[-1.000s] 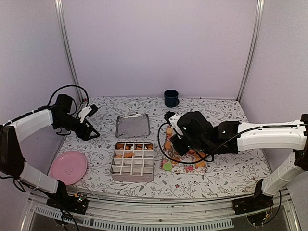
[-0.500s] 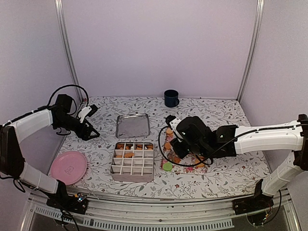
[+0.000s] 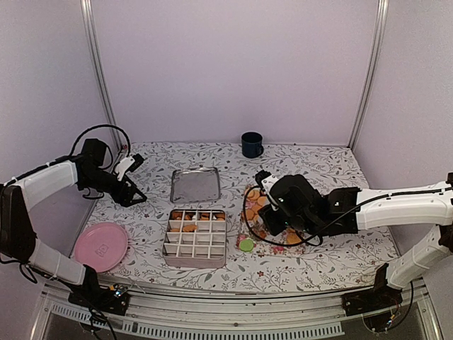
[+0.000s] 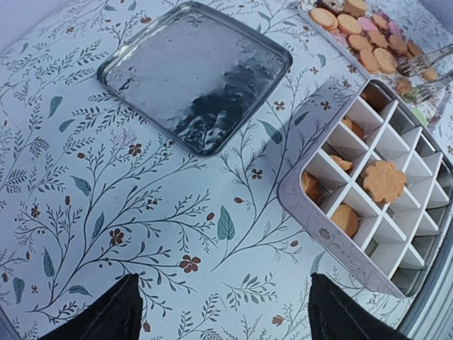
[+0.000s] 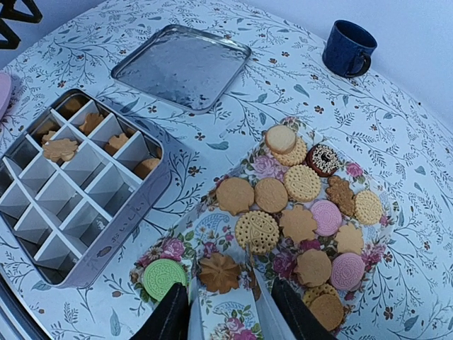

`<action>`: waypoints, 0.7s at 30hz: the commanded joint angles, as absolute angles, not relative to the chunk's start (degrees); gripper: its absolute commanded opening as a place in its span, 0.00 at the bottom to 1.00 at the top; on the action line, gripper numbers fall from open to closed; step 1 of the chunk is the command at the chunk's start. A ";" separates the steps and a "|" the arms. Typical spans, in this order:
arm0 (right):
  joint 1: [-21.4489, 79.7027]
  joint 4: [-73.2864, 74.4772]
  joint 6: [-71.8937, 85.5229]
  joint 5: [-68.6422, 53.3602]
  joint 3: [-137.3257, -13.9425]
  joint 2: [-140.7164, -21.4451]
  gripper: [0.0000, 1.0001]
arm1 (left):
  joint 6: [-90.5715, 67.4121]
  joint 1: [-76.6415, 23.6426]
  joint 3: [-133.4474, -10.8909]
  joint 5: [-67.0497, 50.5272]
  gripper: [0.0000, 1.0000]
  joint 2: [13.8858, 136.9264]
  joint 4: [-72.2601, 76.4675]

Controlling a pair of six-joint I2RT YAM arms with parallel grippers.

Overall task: Pack the cookies
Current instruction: Pick up the fake cookies from the plate.

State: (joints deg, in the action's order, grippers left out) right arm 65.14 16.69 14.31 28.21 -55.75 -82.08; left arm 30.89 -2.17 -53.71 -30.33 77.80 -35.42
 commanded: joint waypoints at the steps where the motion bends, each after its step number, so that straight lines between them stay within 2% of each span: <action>1: 64.65 22.49 15.99 28.68 -54.45 -79.59 0.39 | 31.04 -1.69 -54.31 -31.07 0.81 77.51 -35.38; 8: 64.63 24.23 16.94 25.96 -54.00 -78.16 0.35 | 31.04 -1.72 -54.87 -31.20 0.81 77.55 -35.75; 21: 61.50 20.01 15.29 23.98 -54.42 -81.85 0.37 | 31.11 -1.79 -55.15 -31.46 0.81 77.42 -36.03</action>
State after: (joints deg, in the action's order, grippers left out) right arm 63.29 19.18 16.27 26.24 -55.05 -80.12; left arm 30.87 -2.17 -53.74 -30.63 77.80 -35.48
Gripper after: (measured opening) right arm 0.371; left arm 0.810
